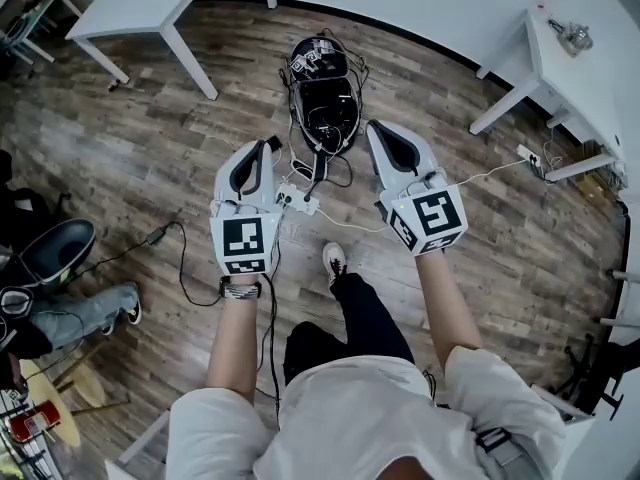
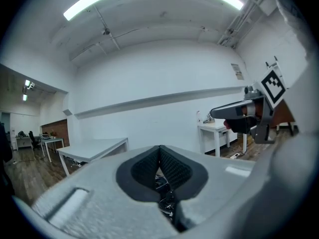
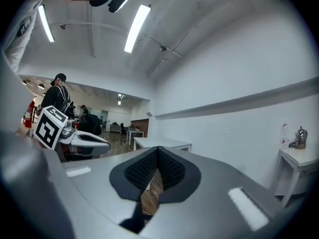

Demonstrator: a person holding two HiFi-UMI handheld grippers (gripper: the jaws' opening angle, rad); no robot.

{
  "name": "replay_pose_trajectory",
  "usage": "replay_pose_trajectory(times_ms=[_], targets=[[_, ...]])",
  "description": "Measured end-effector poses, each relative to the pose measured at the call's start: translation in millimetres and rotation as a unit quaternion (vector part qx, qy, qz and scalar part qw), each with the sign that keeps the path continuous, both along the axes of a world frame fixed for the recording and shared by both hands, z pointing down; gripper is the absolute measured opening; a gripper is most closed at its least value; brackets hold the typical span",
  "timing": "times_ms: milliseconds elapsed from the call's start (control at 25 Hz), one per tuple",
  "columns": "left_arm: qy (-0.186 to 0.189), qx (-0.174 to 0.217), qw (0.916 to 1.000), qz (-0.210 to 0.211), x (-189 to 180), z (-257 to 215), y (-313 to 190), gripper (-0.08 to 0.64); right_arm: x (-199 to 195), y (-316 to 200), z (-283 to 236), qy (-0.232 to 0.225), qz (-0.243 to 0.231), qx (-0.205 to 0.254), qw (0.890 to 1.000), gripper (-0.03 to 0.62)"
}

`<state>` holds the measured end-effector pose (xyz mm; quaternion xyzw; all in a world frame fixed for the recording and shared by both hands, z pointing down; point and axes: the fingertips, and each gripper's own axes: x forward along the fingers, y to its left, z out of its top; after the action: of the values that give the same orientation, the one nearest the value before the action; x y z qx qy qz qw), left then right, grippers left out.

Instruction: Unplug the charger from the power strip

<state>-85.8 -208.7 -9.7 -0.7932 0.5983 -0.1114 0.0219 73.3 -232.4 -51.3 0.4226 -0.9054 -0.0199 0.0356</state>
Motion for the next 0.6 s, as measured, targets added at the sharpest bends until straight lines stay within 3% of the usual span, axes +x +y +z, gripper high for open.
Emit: replay_pose_trajectory(times_ms=[200,600], targets=[[0.004,0.013,0.9999,-0.001,6,-55,60,0.005,-3,66,-53,-0.015,-0.009,0.004,1.0,0.003],[0.012,0.025,0.9996,-0.002,8,-118,182,0.005,0,195,-111,-0.015,-0.005,0.013,1.0,0.003]])
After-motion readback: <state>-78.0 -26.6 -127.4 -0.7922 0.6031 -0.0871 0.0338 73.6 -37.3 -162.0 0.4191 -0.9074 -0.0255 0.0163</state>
